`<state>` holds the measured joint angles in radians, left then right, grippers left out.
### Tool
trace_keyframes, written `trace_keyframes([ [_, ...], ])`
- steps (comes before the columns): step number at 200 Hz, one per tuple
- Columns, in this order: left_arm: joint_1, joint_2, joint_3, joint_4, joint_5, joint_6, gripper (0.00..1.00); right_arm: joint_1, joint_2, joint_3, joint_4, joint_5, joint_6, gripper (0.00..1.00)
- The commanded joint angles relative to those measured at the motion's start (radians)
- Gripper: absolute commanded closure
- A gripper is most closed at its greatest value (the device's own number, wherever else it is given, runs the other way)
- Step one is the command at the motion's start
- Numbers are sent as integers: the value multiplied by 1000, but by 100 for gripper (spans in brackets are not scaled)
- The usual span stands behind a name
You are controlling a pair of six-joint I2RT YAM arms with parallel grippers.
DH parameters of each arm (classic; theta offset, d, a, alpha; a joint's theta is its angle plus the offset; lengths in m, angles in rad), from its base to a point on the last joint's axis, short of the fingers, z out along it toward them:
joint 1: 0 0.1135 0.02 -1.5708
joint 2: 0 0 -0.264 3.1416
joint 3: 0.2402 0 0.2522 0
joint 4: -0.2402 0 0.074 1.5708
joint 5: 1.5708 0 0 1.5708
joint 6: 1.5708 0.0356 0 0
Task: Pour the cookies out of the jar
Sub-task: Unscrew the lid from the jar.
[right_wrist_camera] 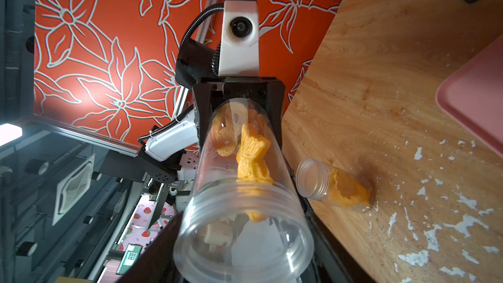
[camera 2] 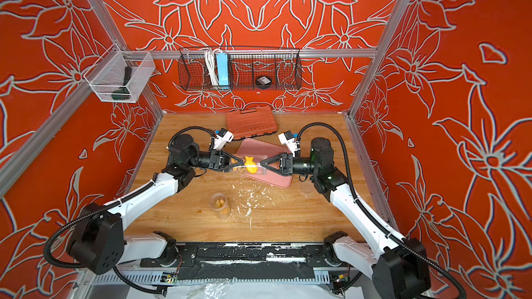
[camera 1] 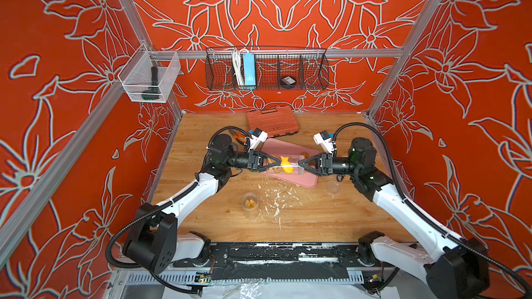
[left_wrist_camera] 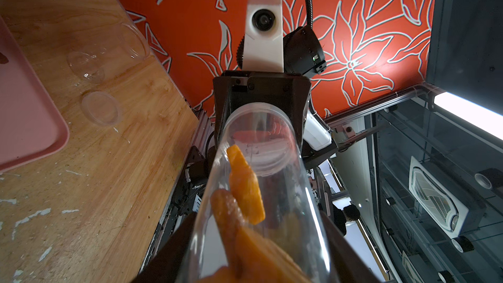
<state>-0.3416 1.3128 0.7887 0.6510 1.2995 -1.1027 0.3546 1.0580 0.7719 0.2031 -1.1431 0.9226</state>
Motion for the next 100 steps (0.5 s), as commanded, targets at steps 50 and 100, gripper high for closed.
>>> trace_keyframes([
  [50,17,9,11,76,37,-111,43,-32,-24,-63,210,32,-274,48],
  [100,17,11,11,79,37,-114,43,-33,-78,-131,204,106,-458,53],
])
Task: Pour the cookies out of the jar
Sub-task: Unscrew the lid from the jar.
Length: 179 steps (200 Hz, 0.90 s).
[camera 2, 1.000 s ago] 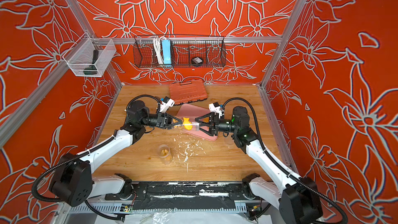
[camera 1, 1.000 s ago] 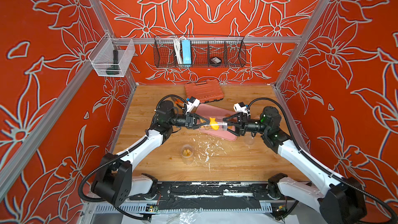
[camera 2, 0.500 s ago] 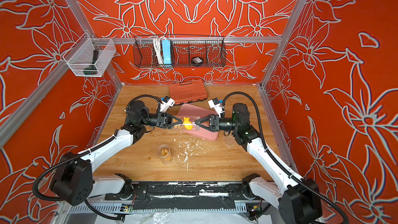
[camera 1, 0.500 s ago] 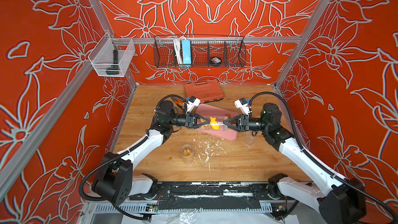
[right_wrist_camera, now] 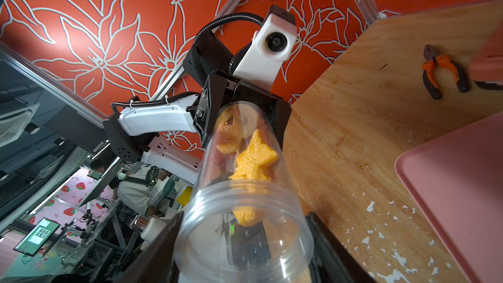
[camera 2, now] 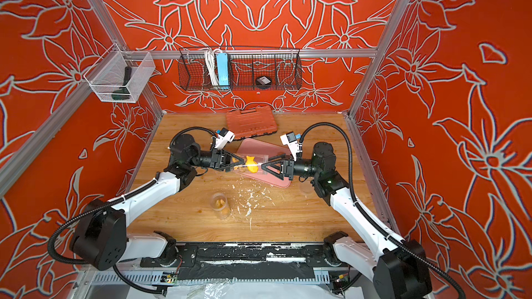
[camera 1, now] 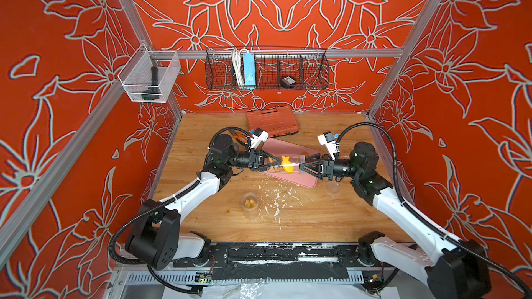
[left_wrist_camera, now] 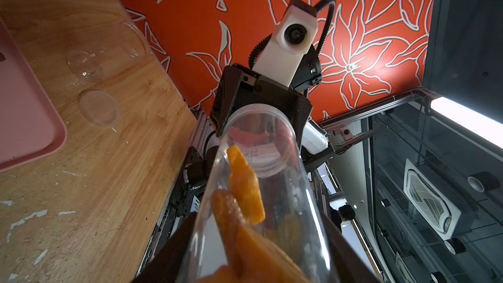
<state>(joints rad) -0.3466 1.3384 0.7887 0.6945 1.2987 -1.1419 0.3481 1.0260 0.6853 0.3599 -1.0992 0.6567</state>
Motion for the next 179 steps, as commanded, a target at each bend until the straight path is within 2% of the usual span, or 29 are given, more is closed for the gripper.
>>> trace_keyframes([
  [1,22,-15,11,36,37,-74,43,-27,-47,-46,47,64,-197,53],
  [80,21,-17,6,29,36,-70,43,-27,-98,-79,-27,130,-377,54],
  [91,21,-15,6,30,35,-70,43,-28,-98,-79,-21,148,-367,49],
  [111,21,-12,7,31,36,-70,43,-27,-97,-57,-41,179,-339,32],
  [141,21,-10,7,33,36,-70,43,-27,-90,29,-163,272,-208,2],
  [160,21,-16,7,24,36,-60,43,-27,-87,102,-342,363,-52,2],
  [179,23,-21,12,-14,36,-29,43,-27,-85,157,-438,291,154,1],
])
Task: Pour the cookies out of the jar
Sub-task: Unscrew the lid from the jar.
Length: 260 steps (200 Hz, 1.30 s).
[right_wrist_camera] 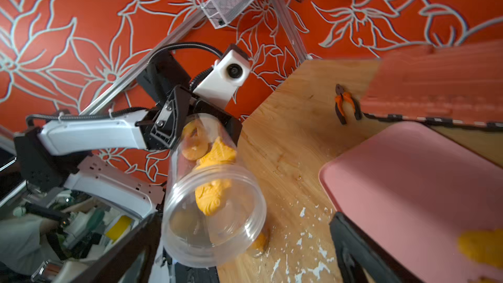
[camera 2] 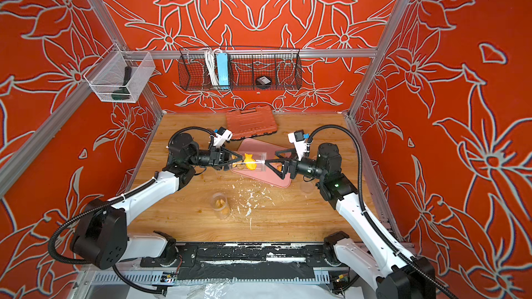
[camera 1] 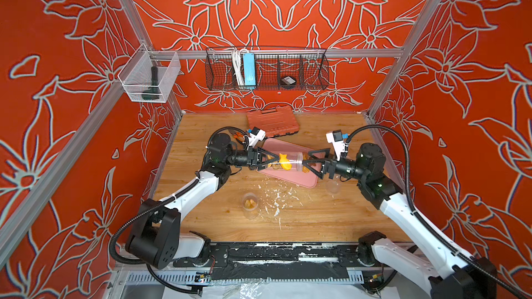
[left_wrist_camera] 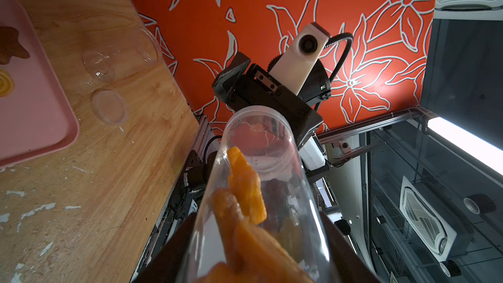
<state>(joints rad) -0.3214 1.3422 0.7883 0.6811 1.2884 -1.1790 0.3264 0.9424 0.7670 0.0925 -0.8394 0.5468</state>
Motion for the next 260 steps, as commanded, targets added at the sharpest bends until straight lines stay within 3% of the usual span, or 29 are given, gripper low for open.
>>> trace_keyframes([
  [1,-2,-26,12,-2,46,9,43,-6,-2,77,-171,26,277,1],
  [34,-2,-31,15,-6,46,18,43,-10,-15,115,-317,-30,583,2],
  [57,-1,-32,14,-7,46,21,43,-10,-9,70,-178,-109,801,2],
  [93,-2,-41,17,0,49,20,43,2,28,38,-31,-165,982,3],
  [183,-3,-39,18,3,51,21,43,101,78,-9,80,-136,1046,13],
  [230,-3,-42,17,3,51,20,43,105,81,-30,134,-122,1068,26],
  [260,-4,-43,17,3,51,19,43,99,79,-52,188,-119,1103,28],
])
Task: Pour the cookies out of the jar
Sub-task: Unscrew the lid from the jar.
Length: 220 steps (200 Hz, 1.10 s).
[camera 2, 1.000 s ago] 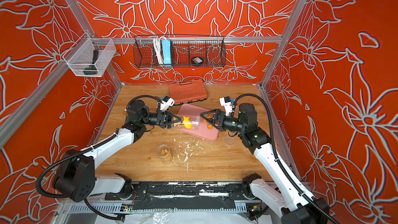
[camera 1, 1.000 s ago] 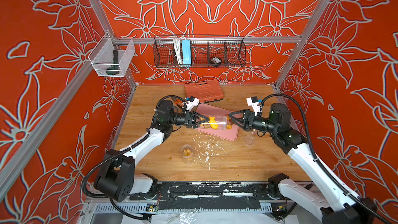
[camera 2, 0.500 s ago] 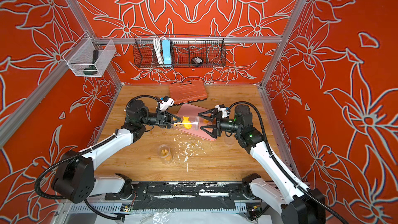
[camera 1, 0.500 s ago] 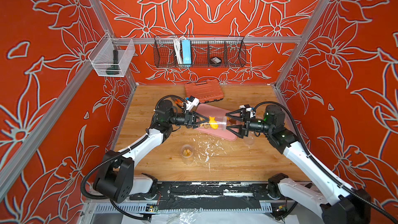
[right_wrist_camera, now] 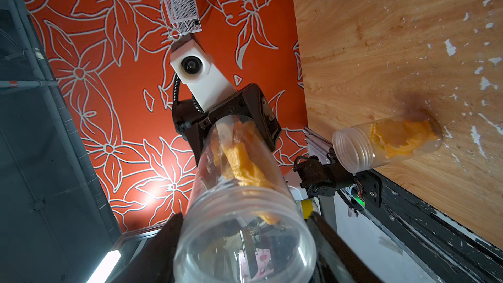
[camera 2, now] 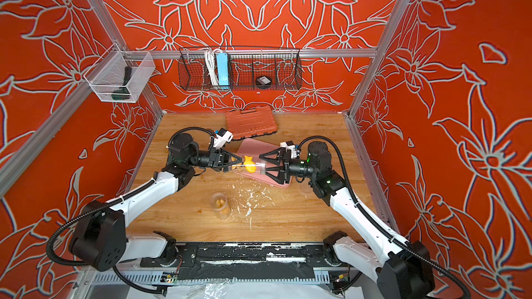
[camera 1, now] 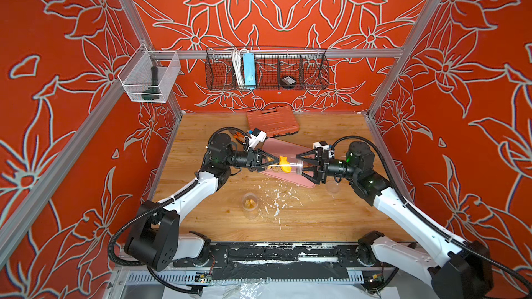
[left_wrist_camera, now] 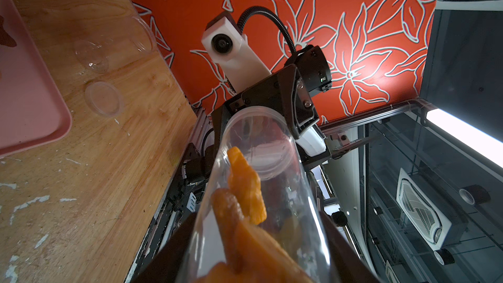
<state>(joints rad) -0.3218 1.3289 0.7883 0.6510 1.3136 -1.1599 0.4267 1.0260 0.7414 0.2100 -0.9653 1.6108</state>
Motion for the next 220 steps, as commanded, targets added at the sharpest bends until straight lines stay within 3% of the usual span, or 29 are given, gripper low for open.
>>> trace_keyframes([
  [1,-3,-29,17,32,26,0,43,-2,-4,-27,71,7,39,28],
  [46,-3,-29,19,33,27,-4,42,-29,-3,-43,108,-13,59,23],
  [120,-3,-24,22,30,26,-7,43,-45,-7,-53,141,-32,80,26],
  [151,-3,-19,24,31,26,-8,43,-42,-7,-39,132,-45,74,20],
  [220,-3,-9,29,37,26,-12,43,-37,-9,-54,129,-44,66,23],
])
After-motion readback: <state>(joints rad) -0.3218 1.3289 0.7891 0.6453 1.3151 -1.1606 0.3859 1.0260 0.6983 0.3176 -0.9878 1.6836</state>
